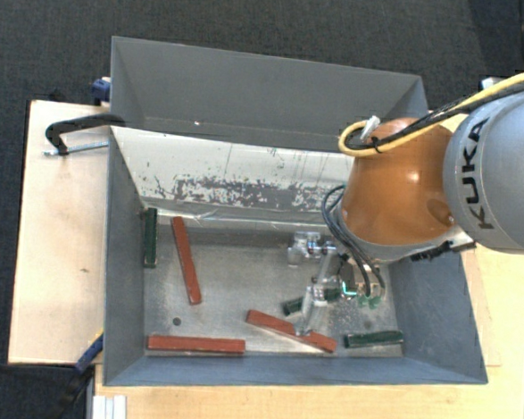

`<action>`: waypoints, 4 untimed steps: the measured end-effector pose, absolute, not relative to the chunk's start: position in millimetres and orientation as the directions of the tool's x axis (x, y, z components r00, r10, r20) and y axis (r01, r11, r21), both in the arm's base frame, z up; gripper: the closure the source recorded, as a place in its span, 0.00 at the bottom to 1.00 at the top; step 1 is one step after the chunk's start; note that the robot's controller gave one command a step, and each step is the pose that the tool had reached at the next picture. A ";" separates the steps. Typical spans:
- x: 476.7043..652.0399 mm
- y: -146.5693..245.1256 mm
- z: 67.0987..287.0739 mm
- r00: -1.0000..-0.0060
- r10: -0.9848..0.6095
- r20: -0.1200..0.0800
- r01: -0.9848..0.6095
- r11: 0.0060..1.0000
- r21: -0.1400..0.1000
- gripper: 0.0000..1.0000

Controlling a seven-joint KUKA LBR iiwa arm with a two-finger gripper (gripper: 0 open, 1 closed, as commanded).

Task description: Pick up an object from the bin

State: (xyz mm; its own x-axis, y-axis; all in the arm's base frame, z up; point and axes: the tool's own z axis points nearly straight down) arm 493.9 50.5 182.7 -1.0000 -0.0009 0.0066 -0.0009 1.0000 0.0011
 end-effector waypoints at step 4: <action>495.8 10.1 70.5 -0.997 -0.071 0.001 -0.071 0.997 0.001 0.00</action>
Offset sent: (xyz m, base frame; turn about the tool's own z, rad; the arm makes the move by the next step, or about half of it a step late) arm 0.0022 -0.0491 -0.1127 -0.0698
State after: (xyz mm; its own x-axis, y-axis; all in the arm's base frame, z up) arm 495.8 10.1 70.5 -0.9975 -0.0710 0.0009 -0.0710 0.9975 0.0014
